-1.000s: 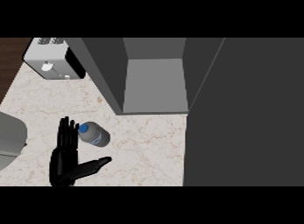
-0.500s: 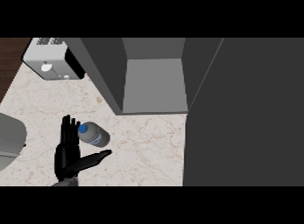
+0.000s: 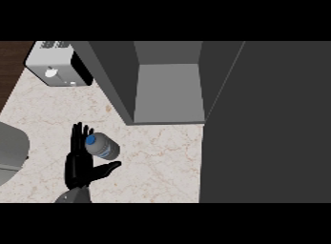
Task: Pick up the bottled water, place it into the cabinet and close the cabinet
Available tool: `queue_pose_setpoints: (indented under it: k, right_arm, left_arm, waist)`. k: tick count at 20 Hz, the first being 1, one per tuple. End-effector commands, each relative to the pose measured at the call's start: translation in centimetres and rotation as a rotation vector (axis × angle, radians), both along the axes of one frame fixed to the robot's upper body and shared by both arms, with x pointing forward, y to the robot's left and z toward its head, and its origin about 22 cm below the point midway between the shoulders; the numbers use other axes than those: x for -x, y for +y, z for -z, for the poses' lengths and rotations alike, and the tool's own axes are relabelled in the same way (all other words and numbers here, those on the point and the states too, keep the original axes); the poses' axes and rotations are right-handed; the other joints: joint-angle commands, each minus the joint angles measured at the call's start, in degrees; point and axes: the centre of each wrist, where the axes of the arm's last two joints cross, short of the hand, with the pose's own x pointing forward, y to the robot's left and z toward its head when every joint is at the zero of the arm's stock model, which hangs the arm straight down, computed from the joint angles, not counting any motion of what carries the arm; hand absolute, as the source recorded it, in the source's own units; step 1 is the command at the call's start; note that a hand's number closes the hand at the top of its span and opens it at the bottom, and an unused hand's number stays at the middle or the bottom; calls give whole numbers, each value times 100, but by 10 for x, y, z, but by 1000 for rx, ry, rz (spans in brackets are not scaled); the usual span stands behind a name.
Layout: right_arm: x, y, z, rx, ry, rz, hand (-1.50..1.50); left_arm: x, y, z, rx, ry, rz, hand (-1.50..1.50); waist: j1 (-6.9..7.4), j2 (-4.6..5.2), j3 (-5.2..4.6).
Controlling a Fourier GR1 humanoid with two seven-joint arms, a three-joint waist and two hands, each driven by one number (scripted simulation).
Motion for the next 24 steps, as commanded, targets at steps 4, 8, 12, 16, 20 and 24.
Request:
queue_pose_setpoints:
  k: [4,8,12,16,20,24]
  right_arm:
    - [-1,-4,-24,-2,-57,-5,-150]
    - [6,-1,-30,-26,-75,-31,-150]
    - [-2,-1,-24,1,-64,-19,-150]
    - [6,5,-31,-7,-59,-6,-150]
    - [-1,0,-13,-30,-75,-3,-150]
    - [2,-5,-22,-14,-65,-23,-150]
  left_arm:
    - [-11,-15,3,96,-67,45,150]
    - [-31,-13,-2,96,-72,10,150]
    - [-38,-26,-8,112,-104,8,150]
    - [-38,-24,-10,32,-176,-45,150]
    - [-38,-25,-9,44,-193,36,150]
    - [-22,-4,-4,42,-198,135,150]
  waist:
    - [38,0,5]
    - [-32,0,2]
    - [46,-1,6]
    - [29,-17,6]
    - [48,-7,7]
    - [77,-14,9]
